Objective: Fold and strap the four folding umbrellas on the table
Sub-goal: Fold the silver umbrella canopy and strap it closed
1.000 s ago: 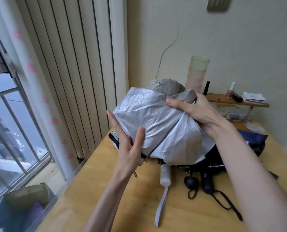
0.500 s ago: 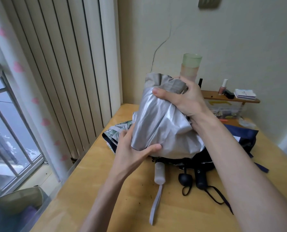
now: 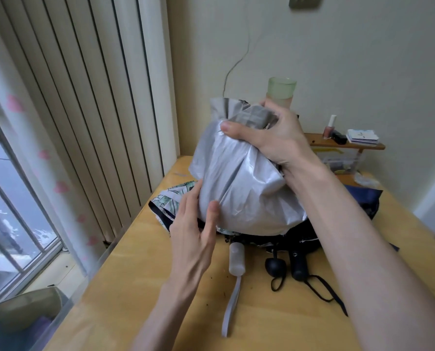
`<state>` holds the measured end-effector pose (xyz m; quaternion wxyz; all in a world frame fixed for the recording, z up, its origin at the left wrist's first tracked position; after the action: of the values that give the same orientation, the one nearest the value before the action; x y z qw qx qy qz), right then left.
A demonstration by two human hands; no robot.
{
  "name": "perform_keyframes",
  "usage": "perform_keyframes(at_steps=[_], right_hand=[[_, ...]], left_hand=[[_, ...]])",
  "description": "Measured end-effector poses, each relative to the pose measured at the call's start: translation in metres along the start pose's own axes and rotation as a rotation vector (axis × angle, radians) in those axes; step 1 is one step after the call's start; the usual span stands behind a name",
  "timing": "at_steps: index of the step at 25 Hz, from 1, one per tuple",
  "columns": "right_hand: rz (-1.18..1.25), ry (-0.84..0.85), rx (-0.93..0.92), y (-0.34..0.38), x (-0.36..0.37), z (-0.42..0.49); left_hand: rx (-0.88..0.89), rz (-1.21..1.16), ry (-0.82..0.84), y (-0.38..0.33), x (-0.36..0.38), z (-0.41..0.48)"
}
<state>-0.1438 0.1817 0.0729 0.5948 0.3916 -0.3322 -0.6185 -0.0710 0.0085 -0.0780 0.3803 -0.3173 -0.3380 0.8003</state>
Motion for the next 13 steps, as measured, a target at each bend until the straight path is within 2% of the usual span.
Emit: perform_keyframes(at_steps=[5,8,13], right_hand=[[-0.037,0.092,0.027,-0.004,0.007,0.002],[-0.154,0.201,0.024,-0.002,0.013,0.005],[-0.331,0.213,-0.007,-0.003,0.019,0.002]], left_hand=[[-0.172,-0.414,0.318,0.001,0.023,0.001],[-0.249,-0.483,0.479,-0.003,0.038,-0.008],[-0.401,-0.409,0.445,0.002,0.040,-0.015]])
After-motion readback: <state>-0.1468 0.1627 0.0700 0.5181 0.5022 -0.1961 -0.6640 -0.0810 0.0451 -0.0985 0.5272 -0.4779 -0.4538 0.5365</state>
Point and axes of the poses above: each hand's wrist, its own z-axis towards the middle knuckle, its own x-axis out of the palm, y = z × x, the point moved 9 cm from there along z, towards the middle knuckle, and after that the axes turned 2 degrees about -x, right-handed, at the moved point
